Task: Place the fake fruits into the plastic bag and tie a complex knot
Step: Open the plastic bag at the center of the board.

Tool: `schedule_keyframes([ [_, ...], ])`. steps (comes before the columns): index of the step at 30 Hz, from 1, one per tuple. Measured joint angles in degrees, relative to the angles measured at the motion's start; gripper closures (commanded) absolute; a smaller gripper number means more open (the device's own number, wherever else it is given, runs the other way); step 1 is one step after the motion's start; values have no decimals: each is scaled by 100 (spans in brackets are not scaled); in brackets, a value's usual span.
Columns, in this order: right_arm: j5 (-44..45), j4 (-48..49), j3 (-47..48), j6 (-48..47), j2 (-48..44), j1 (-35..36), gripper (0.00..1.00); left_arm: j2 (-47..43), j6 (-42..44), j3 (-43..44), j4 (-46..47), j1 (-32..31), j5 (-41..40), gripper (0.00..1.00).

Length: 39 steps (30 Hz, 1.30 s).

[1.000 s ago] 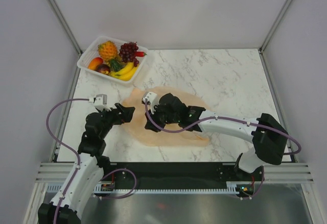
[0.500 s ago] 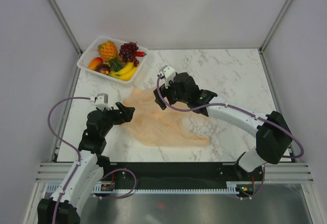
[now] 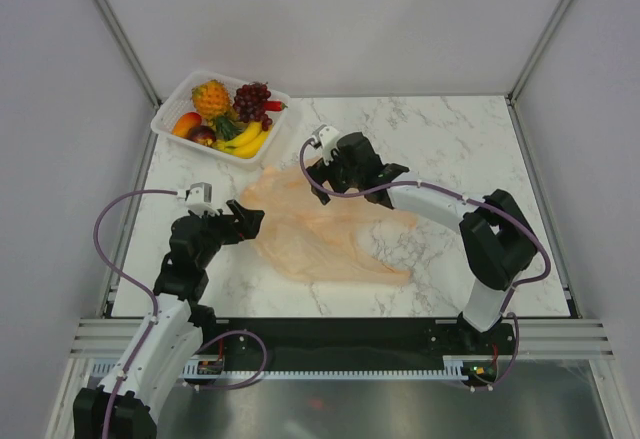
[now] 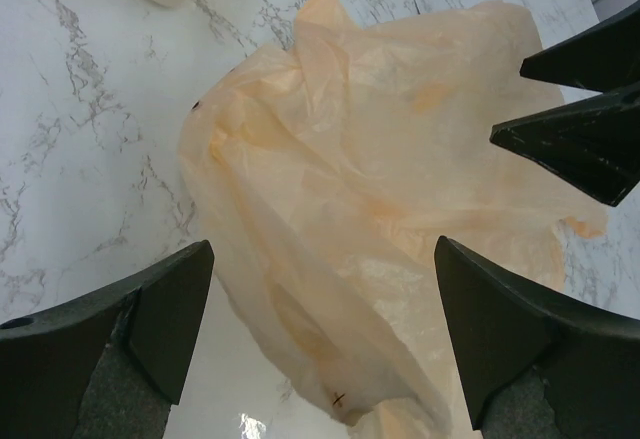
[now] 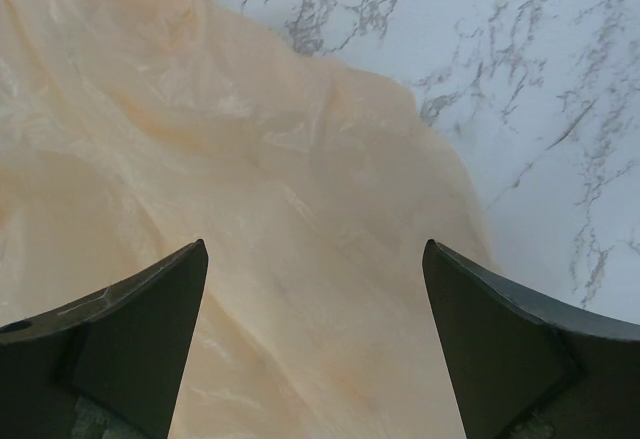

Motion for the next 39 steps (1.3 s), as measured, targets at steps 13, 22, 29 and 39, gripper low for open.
schedule_keyframes([
  [13,-76,216,619,-149,186,-675,2,431,-4,2,52,0,109,8],
  [22,-2024,-195,1163,-177,1193,-1064,30,494,-2,2,83,0,127,9],
  [29,-2852,-385,1095,153,1163,-997,100,529,-2,11,107,0,127,5],
  [39,-428,83,-577,1663,-529,-1456,100,216,-42,262,-157,0,-199,0],
])
